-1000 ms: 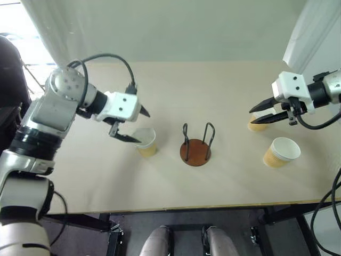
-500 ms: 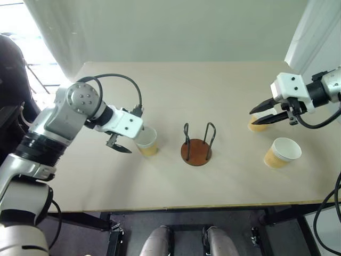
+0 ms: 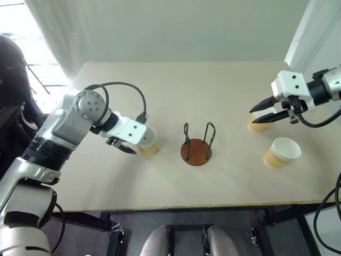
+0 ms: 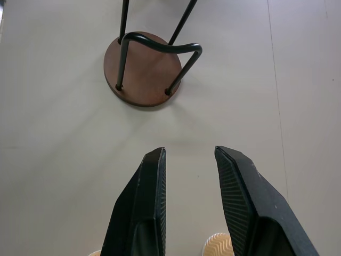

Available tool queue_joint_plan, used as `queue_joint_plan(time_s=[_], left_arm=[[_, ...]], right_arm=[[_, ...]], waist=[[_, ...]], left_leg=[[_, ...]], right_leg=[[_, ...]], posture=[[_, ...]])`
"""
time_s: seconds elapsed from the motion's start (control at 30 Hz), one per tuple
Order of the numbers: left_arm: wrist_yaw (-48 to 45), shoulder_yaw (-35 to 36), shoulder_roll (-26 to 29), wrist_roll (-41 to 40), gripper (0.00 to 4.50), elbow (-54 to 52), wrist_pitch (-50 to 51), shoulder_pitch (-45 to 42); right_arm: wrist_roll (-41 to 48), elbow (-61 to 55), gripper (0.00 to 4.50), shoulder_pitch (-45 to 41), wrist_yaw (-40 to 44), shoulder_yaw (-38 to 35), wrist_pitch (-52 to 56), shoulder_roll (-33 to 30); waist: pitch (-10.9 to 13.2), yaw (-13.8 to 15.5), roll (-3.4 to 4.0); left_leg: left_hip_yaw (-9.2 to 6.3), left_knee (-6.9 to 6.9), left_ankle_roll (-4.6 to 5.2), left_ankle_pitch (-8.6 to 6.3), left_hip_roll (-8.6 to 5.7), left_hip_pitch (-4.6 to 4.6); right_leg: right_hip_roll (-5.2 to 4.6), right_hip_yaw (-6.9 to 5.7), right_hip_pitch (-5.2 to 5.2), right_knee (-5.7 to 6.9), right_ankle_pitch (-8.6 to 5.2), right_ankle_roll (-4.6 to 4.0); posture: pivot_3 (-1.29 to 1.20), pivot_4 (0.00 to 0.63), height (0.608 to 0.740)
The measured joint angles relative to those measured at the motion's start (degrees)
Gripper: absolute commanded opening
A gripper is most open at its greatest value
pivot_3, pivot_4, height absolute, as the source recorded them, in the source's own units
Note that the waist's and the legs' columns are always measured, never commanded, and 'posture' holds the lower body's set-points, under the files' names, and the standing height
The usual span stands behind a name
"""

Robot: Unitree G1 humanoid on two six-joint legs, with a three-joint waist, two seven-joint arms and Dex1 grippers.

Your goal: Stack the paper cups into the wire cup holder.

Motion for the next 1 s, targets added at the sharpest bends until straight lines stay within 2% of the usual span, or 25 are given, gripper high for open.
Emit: queue_joint_plan(time_s=[0.13,0.17,0.57,0.77,1.0], left_arm=[[-0.03,-1.18,0.73,-0.01,0.27,1.38,-1.05,-0.44],[-0.04,-1.4,0.91,-0.04,0.02,1.81,-1.27,-0.54],[-0.14,-4.85,2.3,-2.47,0.02,4.86,-2.89,-3.34],[-0.28,-6.71,2.04,-8.72,0.02,7.61,0.24,-9.9],[-0.37,-11.02,-1.18,-15.45,0.02,14.21,1.61,-19.87]], right_arm=[[-0.01,0.0,1.41,0.01,0.0,0.0,0.0,0.0],[-0.01,0.0,1.41,0.01,0.0,0.0,0.0,0.0],[-0.1,0.76,1.41,0.24,0.0,-0.02,-0.12,-0.06],[0.08,0.97,1.41,1.14,0.0,-0.01,-0.06,-1.09],[0.77,2.67,1.41,1.8,0.0,-0.04,0.09,-1.9]], waist=[[0.0,0.0,0.0],[0.0,0.0,0.0],[0.0,0.02,0.0],[0.0,0.11,0.0],[0.0,0.11,-0.01]], left_leg=[[0.0,0.0,0.0,0.01,0.0,0.01],[0.0,0.0,0.0,0.01,0.0,0.01],[0.0,0.02,-0.02,0.01,0.0,-0.01],[0.0,0.04,-0.11,-0.04,-0.02,-0.05],[0.01,0.05,-0.03,0.01,0.0,-0.06]], right_leg=[[0.0,0.0,-0.01,0.04,0.0,0.0],[0.0,0.0,-0.01,0.04,0.0,-0.01],[-0.01,0.0,-0.02,0.09,-0.01,-0.02],[-0.03,-0.01,-0.02,0.09,-0.01,-0.01],[-0.02,-0.01,-0.02,0.08,-0.02,0.0]], posture=[[0.0,0.15,0.74],[0.0,0.15,0.74],[0.0,0.15,0.74],[0.0,0.15,0.74],[0.0,0.15,0.74]])
